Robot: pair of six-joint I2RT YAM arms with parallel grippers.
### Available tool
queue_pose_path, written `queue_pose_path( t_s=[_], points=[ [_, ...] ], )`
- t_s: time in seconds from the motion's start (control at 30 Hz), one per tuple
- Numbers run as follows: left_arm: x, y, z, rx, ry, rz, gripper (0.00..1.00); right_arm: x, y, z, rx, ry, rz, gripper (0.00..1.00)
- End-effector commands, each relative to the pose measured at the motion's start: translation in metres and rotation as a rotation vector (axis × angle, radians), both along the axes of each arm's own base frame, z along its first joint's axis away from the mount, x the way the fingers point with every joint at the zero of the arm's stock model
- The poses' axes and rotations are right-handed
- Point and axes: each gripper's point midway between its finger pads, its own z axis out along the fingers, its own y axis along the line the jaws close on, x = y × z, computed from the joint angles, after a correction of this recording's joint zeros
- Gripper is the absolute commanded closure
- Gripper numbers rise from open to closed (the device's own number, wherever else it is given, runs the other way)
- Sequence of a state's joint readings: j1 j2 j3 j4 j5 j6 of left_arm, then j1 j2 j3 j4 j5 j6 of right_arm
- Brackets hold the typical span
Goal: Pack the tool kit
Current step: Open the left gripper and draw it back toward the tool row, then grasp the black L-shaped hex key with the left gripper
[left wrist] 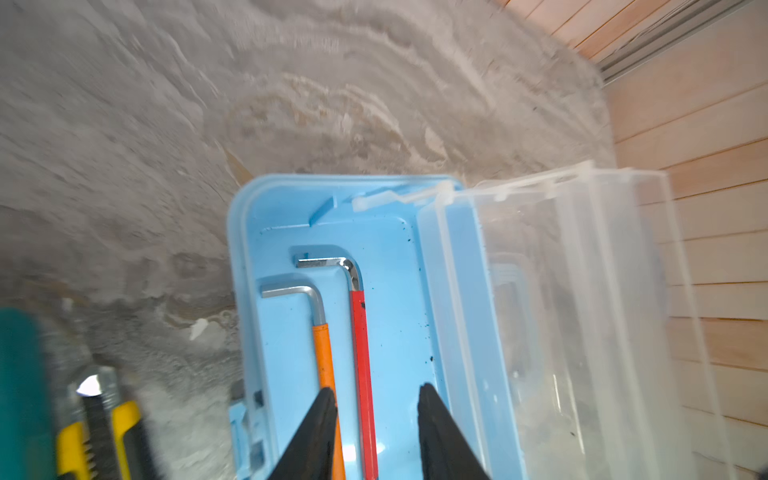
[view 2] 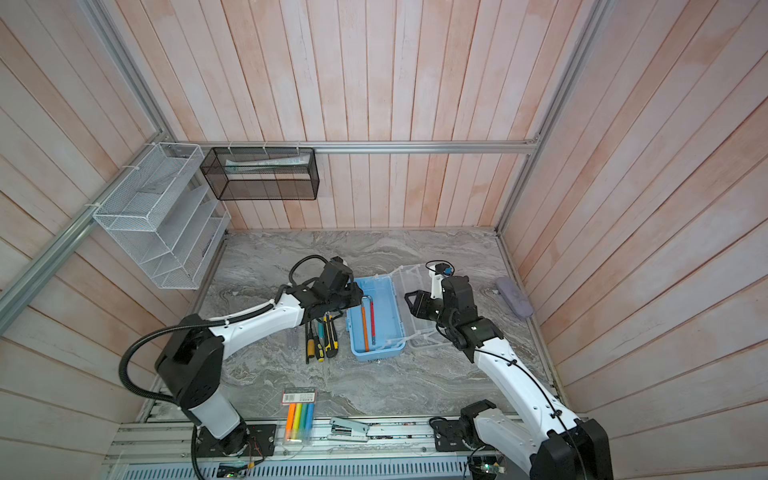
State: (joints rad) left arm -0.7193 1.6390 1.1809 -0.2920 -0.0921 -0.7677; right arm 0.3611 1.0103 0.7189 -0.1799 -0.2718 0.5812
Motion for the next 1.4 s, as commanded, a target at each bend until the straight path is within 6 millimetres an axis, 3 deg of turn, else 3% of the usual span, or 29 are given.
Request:
queue_pose_path(
  t_s=[0.0,0.23,0.4,0.83,1.37],
  points=[
    [-0.013,0.051,-0.002,0.139,-0.022,0.077,0.63,-0.008,0.004,0.01,0.01,-0.009,0.034,0.56],
    [-0.039,0.131,-0.028,0.189,0.046,0.188,0.63,-0.018,0.023,0.003,-0.011,0.001,0.067,0.55],
    [-0.04,0.161,-0.048,0.219,0.075,0.229,0.7,-0.015,0.029,-0.006,-0.008,0.018,0.07,0.57],
    [-0.027,0.164,-0.103,0.306,0.165,0.217,0.76,-0.01,0.031,-0.023,-0.024,0.051,0.059,0.58],
    [-0.013,0.162,-0.119,0.34,0.184,0.218,0.79,-0.007,0.031,-0.031,-0.037,0.061,0.053,0.59]
  ],
)
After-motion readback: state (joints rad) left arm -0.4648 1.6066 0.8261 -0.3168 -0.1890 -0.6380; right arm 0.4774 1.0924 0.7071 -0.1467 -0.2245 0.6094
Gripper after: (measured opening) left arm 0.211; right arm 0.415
